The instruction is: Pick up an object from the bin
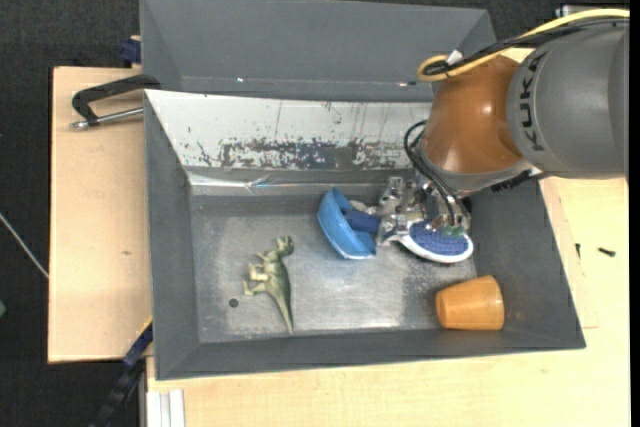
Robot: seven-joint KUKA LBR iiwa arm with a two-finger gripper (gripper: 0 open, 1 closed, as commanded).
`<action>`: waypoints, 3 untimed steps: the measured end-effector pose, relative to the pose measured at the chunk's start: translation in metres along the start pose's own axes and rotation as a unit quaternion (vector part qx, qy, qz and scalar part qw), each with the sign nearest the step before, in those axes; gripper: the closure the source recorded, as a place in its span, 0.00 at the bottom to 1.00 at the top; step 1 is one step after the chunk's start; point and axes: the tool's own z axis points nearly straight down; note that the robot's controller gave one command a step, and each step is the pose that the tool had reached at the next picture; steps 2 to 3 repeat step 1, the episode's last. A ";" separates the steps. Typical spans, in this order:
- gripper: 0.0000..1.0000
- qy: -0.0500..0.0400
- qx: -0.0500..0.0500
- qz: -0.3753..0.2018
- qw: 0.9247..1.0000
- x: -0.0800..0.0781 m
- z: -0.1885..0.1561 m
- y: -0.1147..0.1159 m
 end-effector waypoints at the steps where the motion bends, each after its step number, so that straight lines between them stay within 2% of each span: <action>1: 1.00 0.004 0.001 -0.011 1.000 0.029 -0.184 -0.008; 3: 1.00 0.004 0.001 -0.011 1.000 0.029 -0.184 -0.008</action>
Offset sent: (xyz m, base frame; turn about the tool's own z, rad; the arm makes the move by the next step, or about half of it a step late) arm -0.0346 -0.0085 0.1779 -0.0227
